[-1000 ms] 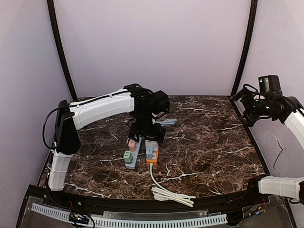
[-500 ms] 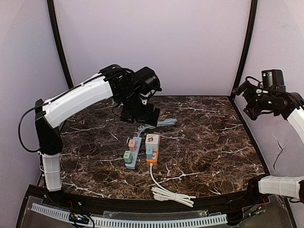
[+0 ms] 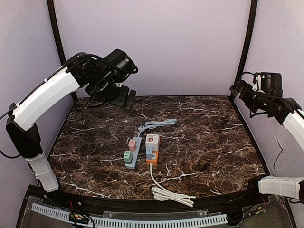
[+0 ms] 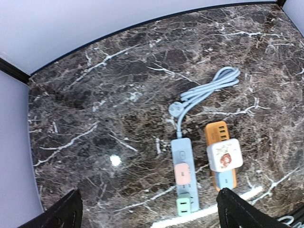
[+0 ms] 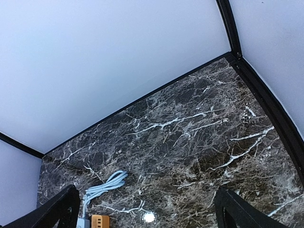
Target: Insert the plug
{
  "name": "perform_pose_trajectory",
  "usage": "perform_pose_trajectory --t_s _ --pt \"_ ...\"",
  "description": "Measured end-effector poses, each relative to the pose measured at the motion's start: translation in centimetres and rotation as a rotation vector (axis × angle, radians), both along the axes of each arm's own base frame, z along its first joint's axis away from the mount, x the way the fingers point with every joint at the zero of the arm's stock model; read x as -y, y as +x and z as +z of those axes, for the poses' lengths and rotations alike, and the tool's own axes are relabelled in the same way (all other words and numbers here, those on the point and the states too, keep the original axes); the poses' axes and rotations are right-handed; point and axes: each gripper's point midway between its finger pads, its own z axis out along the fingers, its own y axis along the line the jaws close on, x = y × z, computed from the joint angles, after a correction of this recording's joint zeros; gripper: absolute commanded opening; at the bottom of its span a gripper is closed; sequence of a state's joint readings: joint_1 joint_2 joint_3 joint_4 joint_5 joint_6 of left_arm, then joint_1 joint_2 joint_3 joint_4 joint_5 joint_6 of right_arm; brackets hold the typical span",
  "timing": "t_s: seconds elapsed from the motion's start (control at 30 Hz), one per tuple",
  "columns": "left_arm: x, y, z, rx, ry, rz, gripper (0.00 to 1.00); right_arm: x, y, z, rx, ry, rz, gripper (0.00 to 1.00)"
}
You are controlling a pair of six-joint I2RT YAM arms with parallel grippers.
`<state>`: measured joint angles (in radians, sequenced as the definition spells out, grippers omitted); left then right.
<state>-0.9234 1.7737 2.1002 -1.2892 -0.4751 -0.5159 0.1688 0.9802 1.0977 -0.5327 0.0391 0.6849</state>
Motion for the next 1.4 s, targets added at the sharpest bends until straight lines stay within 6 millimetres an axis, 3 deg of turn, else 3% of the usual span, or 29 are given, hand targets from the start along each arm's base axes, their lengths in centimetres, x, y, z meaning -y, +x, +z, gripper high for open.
perform_pose_trajectory --t_s 0.17,0.3,0.47,0.57,0.77,1.1,1.4 --pt "-4.4 0.6 0.1 0.122 0.118 0.042 0.99 0.2 0.4 -3.3 0.051 -0.11 0.034 0.99" --pt "-9.0 1.2 -2.5 0.202 0.203 0.084 0.99 0.9 0.3 -6.4 0.094 -0.227 0.044 0.99" --pt "-13.9 1.8 -6.2 0.264 0.227 0.119 0.99 1.6 0.8 -8.7 0.161 -0.401 0.065 0.99" --pt "-16.1 2.1 -7.4 0.314 0.233 0.131 0.99 1.9 1.1 -10.0 0.184 -0.477 0.072 0.99" --pt "-19.8 4.4 -10.2 0.333 0.237 0.168 0.99 1.8 1.9 -12.6 0.196 -0.578 0.109 0.99" --pt "-24.7 7.4 -16.6 0.326 0.193 0.197 0.99 2.5 2.5 -18.1 0.131 -0.655 0.108 0.99" --pt "-27.8 9.3 -20.9 0.322 0.127 0.228 0.99 2.9 4.2 -19.4 0.146 -0.704 0.084 0.99"
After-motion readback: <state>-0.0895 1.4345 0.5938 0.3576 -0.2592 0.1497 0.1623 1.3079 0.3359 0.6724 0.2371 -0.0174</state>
